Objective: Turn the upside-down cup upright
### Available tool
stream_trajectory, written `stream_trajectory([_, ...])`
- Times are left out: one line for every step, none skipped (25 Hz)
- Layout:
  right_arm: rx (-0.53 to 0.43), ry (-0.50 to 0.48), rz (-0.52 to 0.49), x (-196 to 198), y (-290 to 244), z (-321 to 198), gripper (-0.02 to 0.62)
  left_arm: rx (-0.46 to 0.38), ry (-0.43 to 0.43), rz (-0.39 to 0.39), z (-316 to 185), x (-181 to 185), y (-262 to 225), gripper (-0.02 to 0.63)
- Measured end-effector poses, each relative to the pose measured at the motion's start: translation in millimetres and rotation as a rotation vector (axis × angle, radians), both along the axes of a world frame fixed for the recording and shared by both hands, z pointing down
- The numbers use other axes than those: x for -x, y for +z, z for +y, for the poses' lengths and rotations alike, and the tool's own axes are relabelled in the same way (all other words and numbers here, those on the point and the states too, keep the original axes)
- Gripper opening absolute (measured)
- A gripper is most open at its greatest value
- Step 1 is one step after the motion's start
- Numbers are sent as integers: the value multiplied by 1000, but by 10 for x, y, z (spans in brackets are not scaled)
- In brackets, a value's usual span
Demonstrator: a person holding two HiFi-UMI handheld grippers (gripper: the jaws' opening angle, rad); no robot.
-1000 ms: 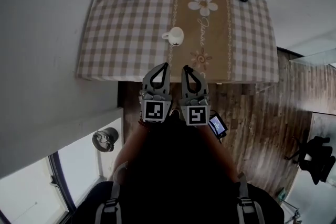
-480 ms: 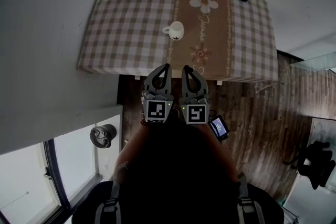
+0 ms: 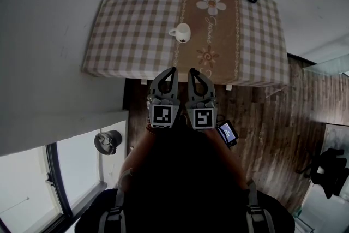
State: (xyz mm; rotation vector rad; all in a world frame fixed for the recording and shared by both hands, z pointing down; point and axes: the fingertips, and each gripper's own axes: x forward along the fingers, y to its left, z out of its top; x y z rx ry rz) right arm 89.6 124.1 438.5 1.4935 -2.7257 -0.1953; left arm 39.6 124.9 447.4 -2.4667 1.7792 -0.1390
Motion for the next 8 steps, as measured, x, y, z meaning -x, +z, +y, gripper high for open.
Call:
stream_trajectory([4, -1, 9, 1, 11, 2, -2, -1, -1, 2, -2, 3, -5, -3])
stream_trajectory([6, -3, 16, 2, 17, 3, -2, 2, -4, 6, -2, 7, -5, -3])
stream_trajectory([1, -4, 13, 4, 11, 3, -2, 6, -7, 12, 1, 9, -2, -3])
stream_trajectory([-7, -5, 4, 6, -4, 4, -2, 8, -7, 16, 5, 8, -1, -3])
stream_trajectory([-13, -6, -1, 7, -15, 6, -2, 9, -5, 17, 11, 4, -3, -3])
stream_trajectory([-14, -6, 3, 6, -13, 10, -2, 9, -3, 16, 17, 1, -6, -3])
stream_trajectory([-12, -7, 12, 4, -4, 16, -2, 10, 0, 14, 23, -2, -8, -3])
stream_trajectory([-9, -8, 24, 2, 7, 22, -2, 11, 2, 13, 29, -3, -8, -3])
